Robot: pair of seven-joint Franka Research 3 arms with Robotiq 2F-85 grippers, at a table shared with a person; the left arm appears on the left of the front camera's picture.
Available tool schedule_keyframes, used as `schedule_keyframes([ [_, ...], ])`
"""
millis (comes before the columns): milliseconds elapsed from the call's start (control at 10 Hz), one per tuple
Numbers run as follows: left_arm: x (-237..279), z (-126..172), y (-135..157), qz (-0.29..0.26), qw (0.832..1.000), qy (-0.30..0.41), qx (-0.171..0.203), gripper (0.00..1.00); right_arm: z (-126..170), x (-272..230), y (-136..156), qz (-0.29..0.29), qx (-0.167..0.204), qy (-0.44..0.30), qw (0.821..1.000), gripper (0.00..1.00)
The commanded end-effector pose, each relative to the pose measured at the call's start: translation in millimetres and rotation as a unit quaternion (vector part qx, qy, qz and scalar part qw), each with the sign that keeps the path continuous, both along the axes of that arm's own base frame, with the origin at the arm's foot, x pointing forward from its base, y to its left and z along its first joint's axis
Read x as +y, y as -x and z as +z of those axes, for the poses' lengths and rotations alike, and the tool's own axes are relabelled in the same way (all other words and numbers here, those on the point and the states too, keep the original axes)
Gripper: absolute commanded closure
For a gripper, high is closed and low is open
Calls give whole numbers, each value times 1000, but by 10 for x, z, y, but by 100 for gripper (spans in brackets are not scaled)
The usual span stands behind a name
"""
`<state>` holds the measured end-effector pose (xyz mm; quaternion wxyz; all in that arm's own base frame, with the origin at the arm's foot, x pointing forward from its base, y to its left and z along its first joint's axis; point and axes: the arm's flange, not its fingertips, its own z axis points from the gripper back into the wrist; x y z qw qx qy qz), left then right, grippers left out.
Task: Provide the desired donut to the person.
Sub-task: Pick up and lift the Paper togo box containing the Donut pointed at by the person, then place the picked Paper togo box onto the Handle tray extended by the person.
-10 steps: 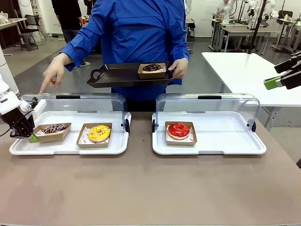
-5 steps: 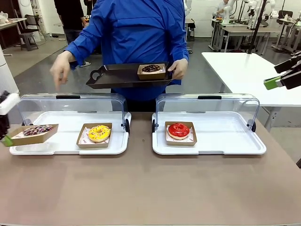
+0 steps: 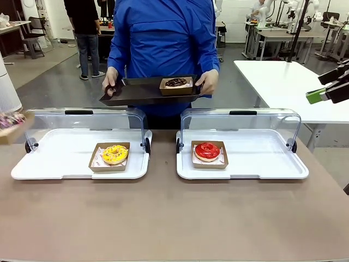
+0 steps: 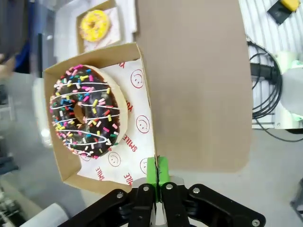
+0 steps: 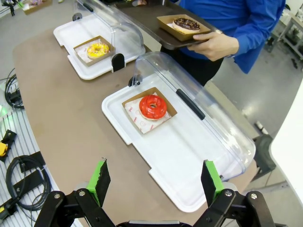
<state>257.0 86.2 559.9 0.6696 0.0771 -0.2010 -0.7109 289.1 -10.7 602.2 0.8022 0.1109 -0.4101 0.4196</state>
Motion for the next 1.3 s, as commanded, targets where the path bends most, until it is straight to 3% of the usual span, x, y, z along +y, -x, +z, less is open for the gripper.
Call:
schedule_keyframes([
  [0, -159, 38, 321, -4, 998, -24, -53, 100, -18, 2, 0, -9, 4, 2, 1000, 0],
  [100, -189, 114, 357, -13, 998, -26, -62, 100, -18, 2, 0, -9, 4, 2, 1000, 0],
  [200, -140, 85, 298, -30, 998, -14, -44, 100, -18, 2, 0, -9, 4, 2, 1000, 0],
  [300, 4, -100, 34, -66, 997, 6, 32, 100, -18, 2, 0, -9, 4, 2, 1000, 0],
  [400, -109, 349, 363, -25, 997, -19, -66, 100, -18, 2, 0, -9, 4, 2, 1000, 0],
  [1200, -109, 349, 363, -25, 997, -19, -66, 100, -18, 2, 0, -9, 4, 2, 1000, 0],
])
